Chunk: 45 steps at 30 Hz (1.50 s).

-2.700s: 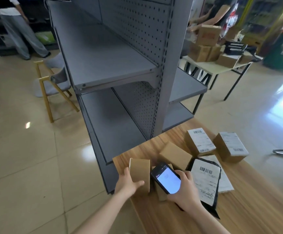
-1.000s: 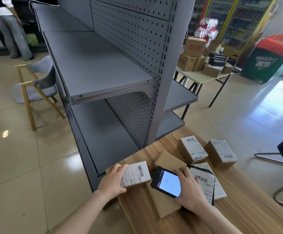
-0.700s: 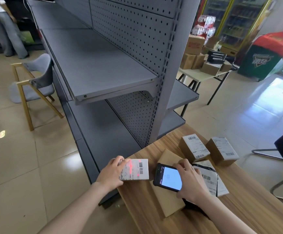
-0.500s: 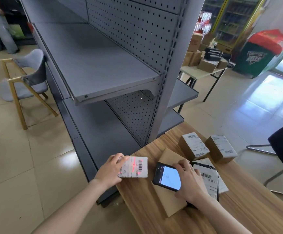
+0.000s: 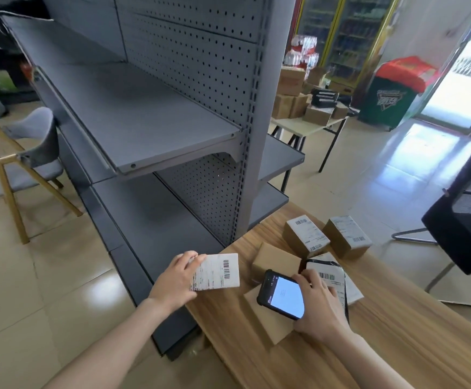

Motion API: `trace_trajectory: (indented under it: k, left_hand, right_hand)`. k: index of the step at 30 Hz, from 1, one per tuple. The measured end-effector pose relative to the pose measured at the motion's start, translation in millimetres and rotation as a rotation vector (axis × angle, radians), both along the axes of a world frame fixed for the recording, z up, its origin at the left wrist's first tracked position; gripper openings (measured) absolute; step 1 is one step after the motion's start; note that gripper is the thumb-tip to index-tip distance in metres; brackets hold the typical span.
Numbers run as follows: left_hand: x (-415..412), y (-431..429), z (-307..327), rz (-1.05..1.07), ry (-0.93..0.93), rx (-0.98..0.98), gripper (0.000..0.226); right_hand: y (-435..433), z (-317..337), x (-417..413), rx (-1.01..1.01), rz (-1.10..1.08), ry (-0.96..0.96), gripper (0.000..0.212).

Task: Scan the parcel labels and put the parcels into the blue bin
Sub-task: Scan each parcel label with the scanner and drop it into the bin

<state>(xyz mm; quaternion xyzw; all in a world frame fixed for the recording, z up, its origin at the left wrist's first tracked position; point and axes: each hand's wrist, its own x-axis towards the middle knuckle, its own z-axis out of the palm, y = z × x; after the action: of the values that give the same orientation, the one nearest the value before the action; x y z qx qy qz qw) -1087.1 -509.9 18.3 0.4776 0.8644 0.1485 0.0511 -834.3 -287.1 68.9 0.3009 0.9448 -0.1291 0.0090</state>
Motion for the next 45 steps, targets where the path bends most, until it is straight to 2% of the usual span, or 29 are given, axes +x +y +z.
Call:
trace_trajectory:
  k: [5,12,14,19,25,28,31,36,41,45]
  left_hand:
    - [42,11,31,0.032,-0.003,0.092,0.084]
    - [168,75,64,-0.13,-0.026,0.273,0.085]
    - [219,98,68,-0.219,-0.021,0.297,0.085]
    - [372,164,64,-0.478,-0.162,0.268,0.082]
    - [586,235,53,-0.912,-0.266,0.156,0.084]
    - [705,255,47,-1.167,-0.23,0.102,0.088]
    - [829,252,39,-1.398,-0.211,0.069,0.087]
    - [1019,203,25,-1.7,-0.283,-0.018,0.086]
    - [1172,149,5,-1.922,-0.334,-0.196,0.086]
    - [1270,95,-12,-2.096,-0.266,-0.314,0.084]
  right_hand:
    - [-7,13,63,-0.12,-0.176,0.13,0.1]
    - [-18,4,228,-0.306,-0.528,0.388,0.095]
    - [-22,-1,284,-0.321,-0.616,0.437,0.092]
    - [-46,-10,438,-0.325,-0.911,0.549,0.092]
    - [-111,-19,626,-0.272,-1.375,0.665,0.087]
    - [-165,-25,706,-0.198,-1.652,0.668,0.087]
    - [-227,-35,774,-0.132,-1.922,0.692,0.087]
    - [-315,-46,866,-0.09,-2.308,0.636,0.09]
    - [-378,-49,942,-0.091,-2.558,0.663,0.094]
    - [-430,-56,978,-0.03,-2.7,0.734,0.097]
